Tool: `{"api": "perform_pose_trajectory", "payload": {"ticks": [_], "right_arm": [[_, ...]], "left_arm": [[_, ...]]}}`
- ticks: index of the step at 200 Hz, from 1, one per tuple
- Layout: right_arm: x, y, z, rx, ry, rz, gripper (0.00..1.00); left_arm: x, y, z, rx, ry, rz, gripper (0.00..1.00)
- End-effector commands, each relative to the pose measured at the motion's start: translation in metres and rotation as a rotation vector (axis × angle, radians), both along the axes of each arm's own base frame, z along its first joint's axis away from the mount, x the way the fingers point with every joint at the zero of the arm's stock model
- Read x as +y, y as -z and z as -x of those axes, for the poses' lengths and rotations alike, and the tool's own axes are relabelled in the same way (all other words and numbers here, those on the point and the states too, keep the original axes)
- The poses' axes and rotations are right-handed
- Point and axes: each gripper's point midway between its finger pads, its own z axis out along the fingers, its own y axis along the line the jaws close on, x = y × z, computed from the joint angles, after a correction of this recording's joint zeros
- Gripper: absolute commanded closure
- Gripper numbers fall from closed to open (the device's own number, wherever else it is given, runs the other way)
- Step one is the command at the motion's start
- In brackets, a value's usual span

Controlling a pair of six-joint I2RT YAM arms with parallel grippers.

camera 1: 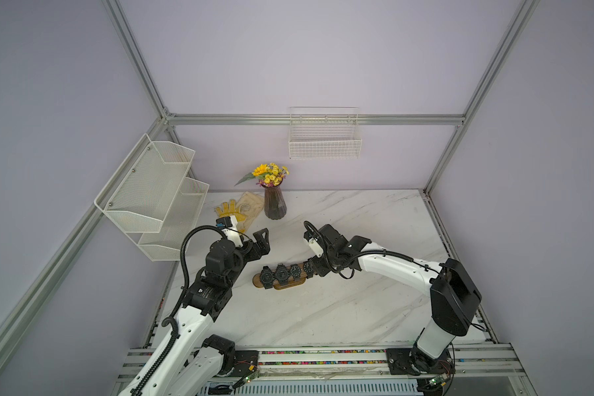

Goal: Place watch on stand
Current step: Place the watch on the stand.

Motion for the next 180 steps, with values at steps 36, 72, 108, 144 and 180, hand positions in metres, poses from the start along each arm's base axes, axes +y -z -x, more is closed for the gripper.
{"api": "perform_pose_trajectory", "payload": {"ticks": [36, 72, 108, 144, 180], "right_arm": [[-0.004, -0.010, -0.001, -0.033, 0.016, 0.001, 0.48], [-0.003, -0.016, -0.001, -0.046, 0.017, -0.013, 0.44], [-0.008, -0.027, -0.006, -0.072, 0.048, -0.027, 0.44], [-0.012, -0.019, -0.007, -0.066, 0.053, -0.002, 0.45], [-0.015, -0.012, -0.005, -0.056, 0.047, 0.026, 0.46]], "left_arm": [[0.001, 0.005, -0.001, -0.003, 0.003, -0.012, 0.03], [0.001, 0.006, -0.002, 0.003, 0.005, -0.014, 0.03], [0.001, 0.007, -0.001, 0.004, 0.004, -0.013, 0.02], [0.002, 0.007, 0.000, 0.002, 0.002, -0.014, 0.02], [0.003, 0.008, 0.000, 0.006, -0.001, -0.013, 0.01]]}}
